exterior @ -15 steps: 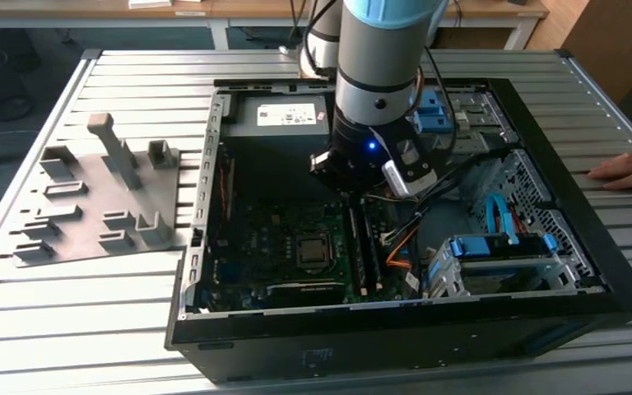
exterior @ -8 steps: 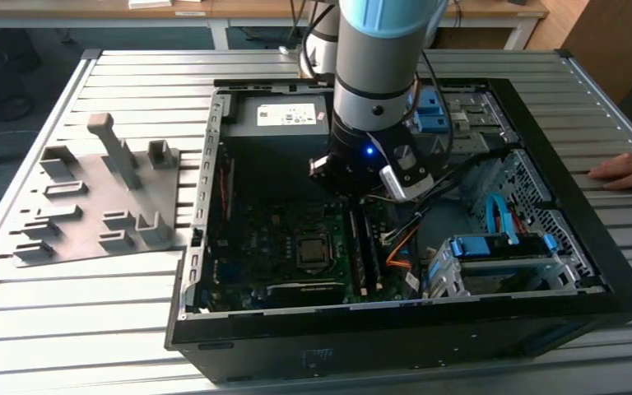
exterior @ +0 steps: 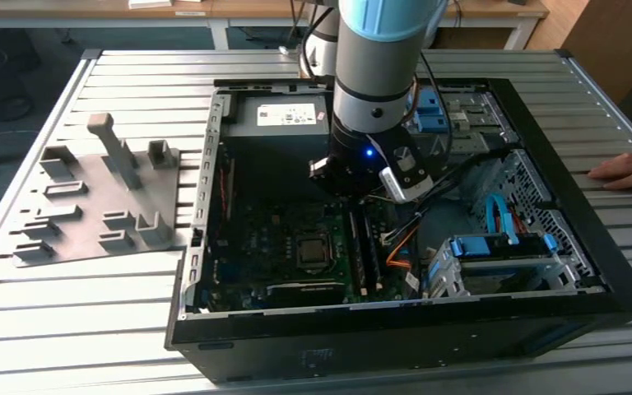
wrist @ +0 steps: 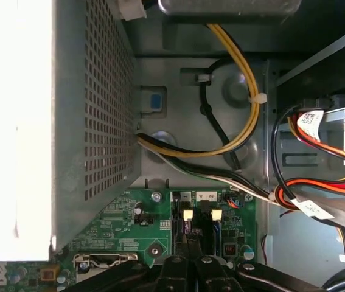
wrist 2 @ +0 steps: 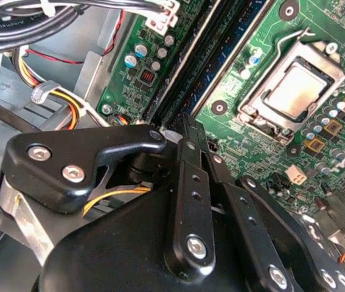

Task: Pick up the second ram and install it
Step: 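Press down the second ram until it locks into place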

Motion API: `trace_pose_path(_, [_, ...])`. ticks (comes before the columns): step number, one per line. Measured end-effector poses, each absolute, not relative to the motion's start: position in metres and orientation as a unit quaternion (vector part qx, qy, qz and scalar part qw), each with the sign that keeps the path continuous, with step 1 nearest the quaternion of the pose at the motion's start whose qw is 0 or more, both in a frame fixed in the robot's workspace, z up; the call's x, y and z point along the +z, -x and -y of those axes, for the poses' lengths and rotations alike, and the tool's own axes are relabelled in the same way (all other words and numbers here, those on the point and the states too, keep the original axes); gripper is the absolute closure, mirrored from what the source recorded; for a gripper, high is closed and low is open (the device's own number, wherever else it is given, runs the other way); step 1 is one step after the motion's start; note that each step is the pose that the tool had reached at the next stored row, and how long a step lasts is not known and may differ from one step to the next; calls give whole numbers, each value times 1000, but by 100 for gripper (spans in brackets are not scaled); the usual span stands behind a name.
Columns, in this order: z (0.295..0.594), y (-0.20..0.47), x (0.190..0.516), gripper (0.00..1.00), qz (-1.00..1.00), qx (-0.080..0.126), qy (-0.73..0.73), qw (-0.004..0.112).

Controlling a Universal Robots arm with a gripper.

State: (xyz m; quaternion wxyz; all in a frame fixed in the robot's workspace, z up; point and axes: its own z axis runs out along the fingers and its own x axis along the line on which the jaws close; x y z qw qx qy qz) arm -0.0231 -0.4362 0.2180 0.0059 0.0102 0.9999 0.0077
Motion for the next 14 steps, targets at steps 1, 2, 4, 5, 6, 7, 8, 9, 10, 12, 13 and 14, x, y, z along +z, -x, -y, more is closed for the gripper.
trace_pose_path(1, [436,23,218,90,-1000,8,-10,6])
trace_pose_path(2, [436,23,220,90,-1000,9,-10,7])
trace_pose_path(4, [436,23,228,90,-1000,8,-9,7])
trace_pose_path(5, [436,23,230,90,-1000,8,-9,7])
trace_pose_path(6, [437,23,230,90,-1000,8,-9,7])
trace_pose_path(7, [440,23,230,90,-1000,8,-9,7])
trace_pose_path(8, [443,23,230,90,-1000,8,-9,7])
trace_pose_path(9, [447,23,230,90,-1000,8,-9,7])
trace_pose_path(10, [451,24,230,90,-1000,8,-9,7])
trace_pose_path(12, [459,24,229,90,-1000,7,-9,7])
trace_pose_path(13, [462,24,229,90,-1000,7,-9,7])
trace_pose_path(14, [466,24,229,90,-1000,7,-9,7])
